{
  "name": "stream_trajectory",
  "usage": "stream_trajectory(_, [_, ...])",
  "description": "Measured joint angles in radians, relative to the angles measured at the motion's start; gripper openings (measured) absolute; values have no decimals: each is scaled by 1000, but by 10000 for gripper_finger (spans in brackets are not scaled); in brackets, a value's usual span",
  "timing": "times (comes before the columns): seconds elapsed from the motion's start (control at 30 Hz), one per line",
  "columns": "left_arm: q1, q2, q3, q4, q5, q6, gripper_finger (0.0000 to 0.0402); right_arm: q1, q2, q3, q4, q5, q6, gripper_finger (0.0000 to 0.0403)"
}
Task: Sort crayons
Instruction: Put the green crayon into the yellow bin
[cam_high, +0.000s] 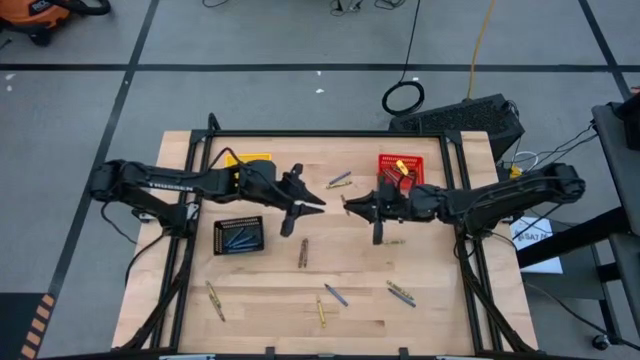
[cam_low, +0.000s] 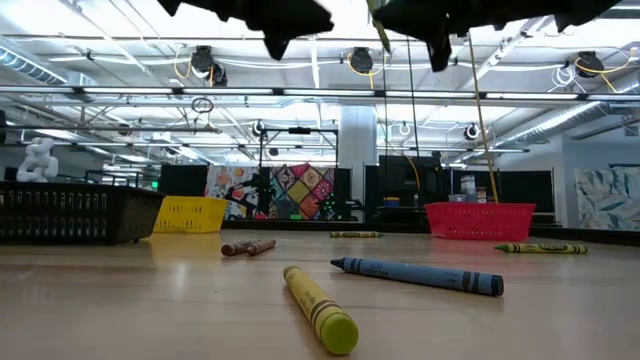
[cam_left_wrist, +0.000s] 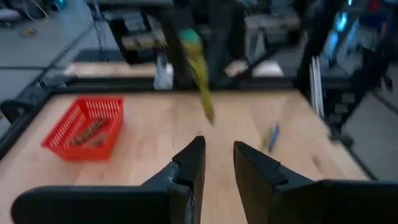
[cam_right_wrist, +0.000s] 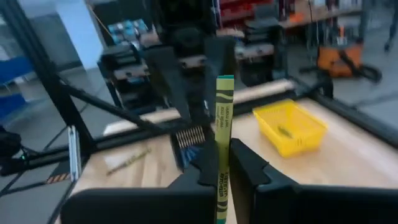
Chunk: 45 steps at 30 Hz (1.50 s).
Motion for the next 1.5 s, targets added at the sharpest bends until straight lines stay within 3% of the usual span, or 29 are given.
stream_trajectory(0.2, [9,28,-1,57,-10,-44,86,0,11,0,68,-65,-51,0])
stream_trajectory(0.93, [13,79,-1,329,27,-61,86,0,18,0,93,-65,-76,0])
stream_trajectory(1.5, [28,140,-1,417,65,-88,86,-9,43,-2,118,-65,-76,0])
